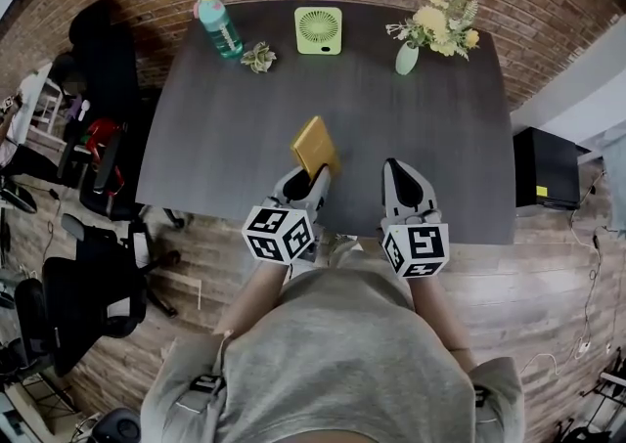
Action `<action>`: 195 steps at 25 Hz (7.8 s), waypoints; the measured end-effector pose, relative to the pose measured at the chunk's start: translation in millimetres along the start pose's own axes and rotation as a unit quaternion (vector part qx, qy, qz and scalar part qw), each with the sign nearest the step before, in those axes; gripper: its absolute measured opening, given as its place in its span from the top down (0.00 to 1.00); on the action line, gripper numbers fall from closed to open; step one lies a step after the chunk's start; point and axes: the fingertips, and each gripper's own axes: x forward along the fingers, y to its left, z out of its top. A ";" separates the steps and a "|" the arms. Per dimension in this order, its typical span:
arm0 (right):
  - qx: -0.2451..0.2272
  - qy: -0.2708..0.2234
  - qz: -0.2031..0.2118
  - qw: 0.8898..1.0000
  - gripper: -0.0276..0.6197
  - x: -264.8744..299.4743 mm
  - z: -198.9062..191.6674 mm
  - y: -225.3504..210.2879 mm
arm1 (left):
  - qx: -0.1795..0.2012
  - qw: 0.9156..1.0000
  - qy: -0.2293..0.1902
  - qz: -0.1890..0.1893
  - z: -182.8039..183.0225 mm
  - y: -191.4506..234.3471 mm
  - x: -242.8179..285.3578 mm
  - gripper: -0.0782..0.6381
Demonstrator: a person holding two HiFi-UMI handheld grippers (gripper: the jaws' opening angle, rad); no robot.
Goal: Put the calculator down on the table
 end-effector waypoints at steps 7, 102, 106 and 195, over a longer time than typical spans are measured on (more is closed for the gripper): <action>0.001 0.003 0.009 1.000 0.95 34.0 6.7 -25.4 | -0.013 0.999 0.029 0.004 -0.4 11.7 44.4 0.77; 0.028 0.070 0.036 0.996 0.95 102.3 -40.7 -68.2 | -0.026 0.956 0.265 0.122 -111.3 103.3 166.3 0.57; 0.027 0.069 0.032 0.997 0.95 97.4 -40.1 -66.5 | -0.010 0.957 0.257 0.131 -110.2 103.2 164.6 0.56; -0.015 0.018 -0.026 0.999 0.95 -200.5 -67.4 140.1 | 0.073 0.993 0.041 0.085 -103.8 -37.4 -212.7 0.84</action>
